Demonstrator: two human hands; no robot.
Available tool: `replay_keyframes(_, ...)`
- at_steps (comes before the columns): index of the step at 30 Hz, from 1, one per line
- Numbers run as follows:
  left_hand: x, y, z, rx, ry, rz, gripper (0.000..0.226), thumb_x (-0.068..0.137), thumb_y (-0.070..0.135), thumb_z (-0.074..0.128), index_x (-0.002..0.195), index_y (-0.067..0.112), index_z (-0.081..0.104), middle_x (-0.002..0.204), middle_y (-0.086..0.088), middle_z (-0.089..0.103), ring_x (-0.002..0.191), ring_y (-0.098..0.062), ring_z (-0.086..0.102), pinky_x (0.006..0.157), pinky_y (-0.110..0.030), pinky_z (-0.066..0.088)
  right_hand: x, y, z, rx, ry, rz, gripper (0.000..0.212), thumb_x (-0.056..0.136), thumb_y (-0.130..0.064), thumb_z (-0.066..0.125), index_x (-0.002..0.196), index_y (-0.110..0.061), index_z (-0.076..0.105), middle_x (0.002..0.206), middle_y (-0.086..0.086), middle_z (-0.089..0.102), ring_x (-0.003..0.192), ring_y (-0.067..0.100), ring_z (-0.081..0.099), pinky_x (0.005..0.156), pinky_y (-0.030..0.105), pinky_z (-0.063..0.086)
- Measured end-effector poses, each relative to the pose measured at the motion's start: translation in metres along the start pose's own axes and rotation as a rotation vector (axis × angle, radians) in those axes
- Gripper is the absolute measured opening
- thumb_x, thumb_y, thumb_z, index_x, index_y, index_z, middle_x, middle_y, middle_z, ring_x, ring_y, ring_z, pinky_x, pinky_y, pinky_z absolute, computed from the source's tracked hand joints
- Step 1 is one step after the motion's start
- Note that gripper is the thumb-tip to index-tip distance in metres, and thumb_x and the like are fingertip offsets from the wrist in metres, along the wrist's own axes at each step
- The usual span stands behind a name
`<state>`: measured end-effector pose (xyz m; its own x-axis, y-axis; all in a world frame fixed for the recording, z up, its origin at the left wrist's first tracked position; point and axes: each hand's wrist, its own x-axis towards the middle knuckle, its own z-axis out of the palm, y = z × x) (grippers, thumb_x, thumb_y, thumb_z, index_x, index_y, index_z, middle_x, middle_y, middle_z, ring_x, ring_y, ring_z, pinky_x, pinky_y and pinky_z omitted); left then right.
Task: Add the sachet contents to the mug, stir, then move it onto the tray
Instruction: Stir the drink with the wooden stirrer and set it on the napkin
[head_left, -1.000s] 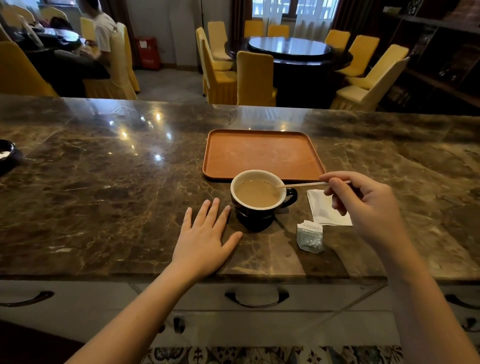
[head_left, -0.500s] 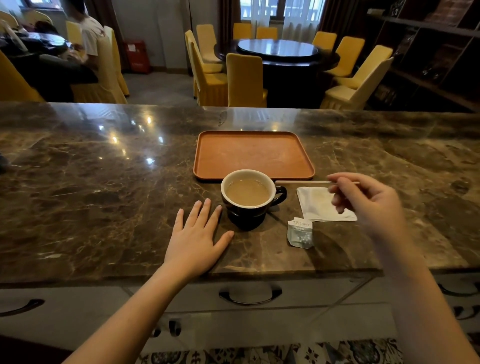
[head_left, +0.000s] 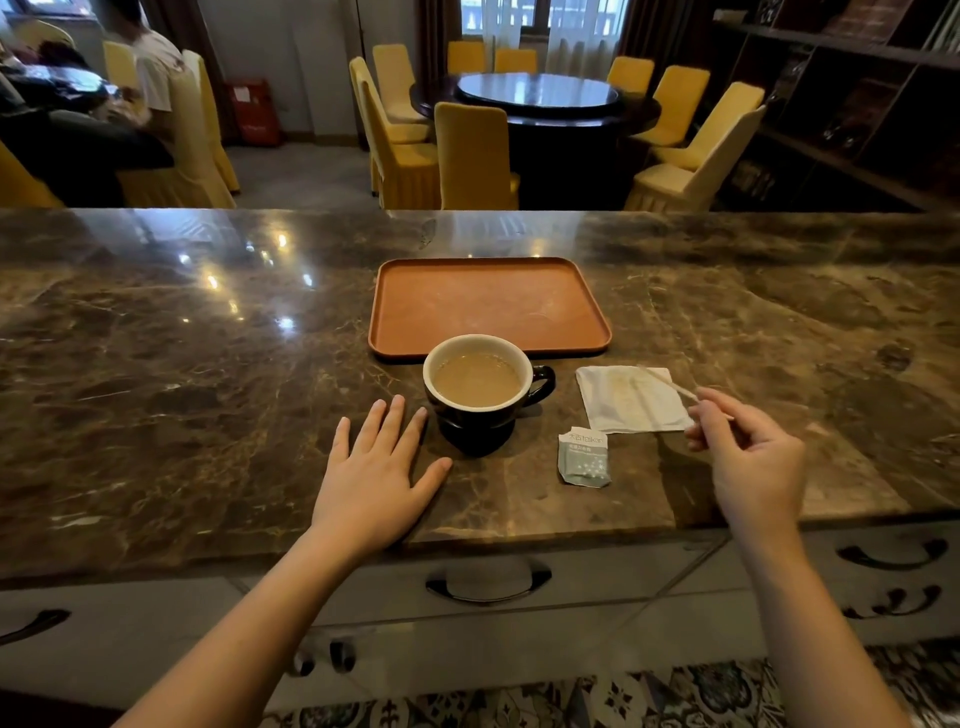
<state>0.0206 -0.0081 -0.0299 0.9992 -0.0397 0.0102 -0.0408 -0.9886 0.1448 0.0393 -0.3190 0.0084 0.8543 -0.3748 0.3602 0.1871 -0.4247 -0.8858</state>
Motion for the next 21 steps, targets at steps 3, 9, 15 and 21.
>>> replay_keyframes(3,0.001,-0.001,0.001,-0.003,-0.003,0.002,0.068,0.084,0.066,0.008,0.141,0.032,-0.006,0.153,0.003,-0.01,0.138,-0.013,-0.015,0.112,-0.043,-0.01,-0.008,0.003,0.007,-0.143,0.001,-0.031,0.025,0.087,-0.016,0.056,0.109,-0.008,0.066,0.099,0.006,0.068,0.081,0.011,0.062,0.066,0.004,0.045)
replay_keyframes(9,0.0,-0.002,0.002,-0.004,0.018,0.008,0.071,0.081,0.07,0.004,0.14,0.032,-0.006,0.152,0.003,-0.01,0.138,-0.013,-0.014,0.111,-0.043,-0.01,0.0,0.006,0.009,-0.411,-0.121,0.105,0.023,0.085,-0.013,0.054,0.107,-0.008,0.059,0.086,0.007,0.065,0.076,0.023,0.057,0.055,0.027,0.038)
replay_keyframes(15,0.001,-0.003,0.004,0.003,0.035,0.014,0.076,0.072,0.07,-0.007,0.138,0.032,-0.009,0.149,0.005,-0.013,0.137,-0.012,-0.014,0.111,-0.043,-0.01,0.008,-0.002,0.011,-0.785,-0.238,0.12,0.02,0.089,-0.021,0.05,0.1,-0.008,0.059,0.095,0.017,0.066,0.073,0.028,0.048,0.06,0.033,0.036)
replay_keyframes(21,0.001,-0.002,0.004,-0.004,0.034,0.011,0.074,0.075,0.071,-0.004,0.138,0.033,-0.007,0.15,0.003,-0.011,0.137,-0.012,-0.014,0.11,-0.043,-0.01,0.008,-0.002,0.015,-0.925,-0.223,0.076,0.022,0.089,-0.024,0.049,0.091,-0.005,0.06,0.086,0.011,0.061,0.066,0.025,0.044,0.056,0.032,0.032)
